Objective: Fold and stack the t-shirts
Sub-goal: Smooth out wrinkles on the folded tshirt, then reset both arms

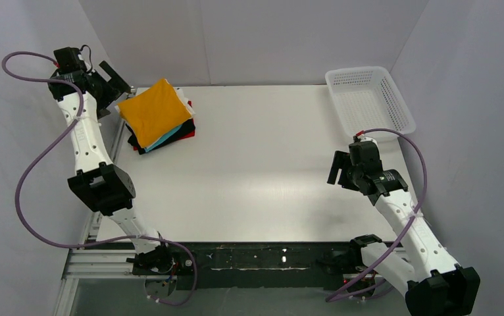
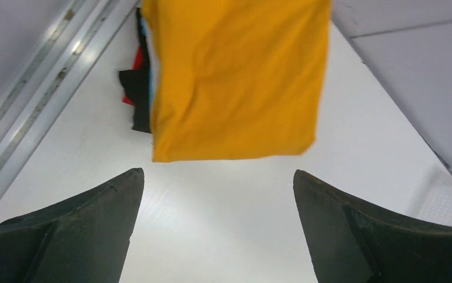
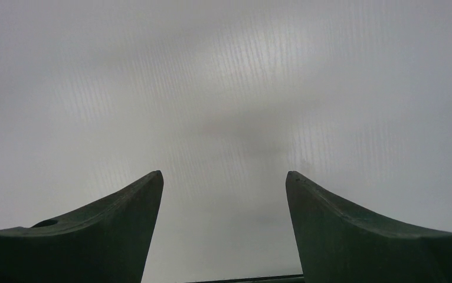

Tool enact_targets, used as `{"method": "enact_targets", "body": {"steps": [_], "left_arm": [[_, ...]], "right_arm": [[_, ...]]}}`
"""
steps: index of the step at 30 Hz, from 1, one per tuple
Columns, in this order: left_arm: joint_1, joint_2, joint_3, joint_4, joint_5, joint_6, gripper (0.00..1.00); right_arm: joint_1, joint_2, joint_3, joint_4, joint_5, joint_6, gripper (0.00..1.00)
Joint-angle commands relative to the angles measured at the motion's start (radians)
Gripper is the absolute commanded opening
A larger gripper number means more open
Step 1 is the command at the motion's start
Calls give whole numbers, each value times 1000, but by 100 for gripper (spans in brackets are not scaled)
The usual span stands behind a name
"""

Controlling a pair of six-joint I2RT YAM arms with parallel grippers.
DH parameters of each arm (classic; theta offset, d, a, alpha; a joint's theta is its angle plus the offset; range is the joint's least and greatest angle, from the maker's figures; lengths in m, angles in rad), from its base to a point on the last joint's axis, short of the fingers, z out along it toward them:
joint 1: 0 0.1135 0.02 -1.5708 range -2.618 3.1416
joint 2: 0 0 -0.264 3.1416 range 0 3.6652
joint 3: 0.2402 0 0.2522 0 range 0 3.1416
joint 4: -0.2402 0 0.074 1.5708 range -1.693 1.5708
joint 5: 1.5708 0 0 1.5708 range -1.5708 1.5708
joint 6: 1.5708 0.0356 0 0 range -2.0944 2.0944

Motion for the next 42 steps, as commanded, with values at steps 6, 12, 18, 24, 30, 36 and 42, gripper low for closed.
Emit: {"method": "enact_targets", "body": {"steps": [6, 12, 18, 24, 30, 36, 42], "left_arm": [[-171, 128, 35, -35, 51, 0, 98], [-242, 289, 135, 6, 152, -55, 98], [-334, 395, 179, 53, 75, -17, 98], [-350, 485, 230, 32, 2, 2, 98], [-352, 428, 279, -19, -49, 41, 98], [-362, 165, 225, -128, -46, 15, 98], [-432, -352, -316, -200, -63, -67, 98]], "right_arm": [[-4, -22, 47, 44, -18, -39, 84], [-4, 38, 51, 38, -22, -49, 84], [-4, 90, 57, 35, -25, -51, 84], [-4, 113, 57, 31, -10, -56, 84], [-4, 111, 62, 33, -2, -58, 84], [-4, 72, 86, 68, -7, -3, 86], [-4, -42, 22, 125, -10, 39, 87]]}}
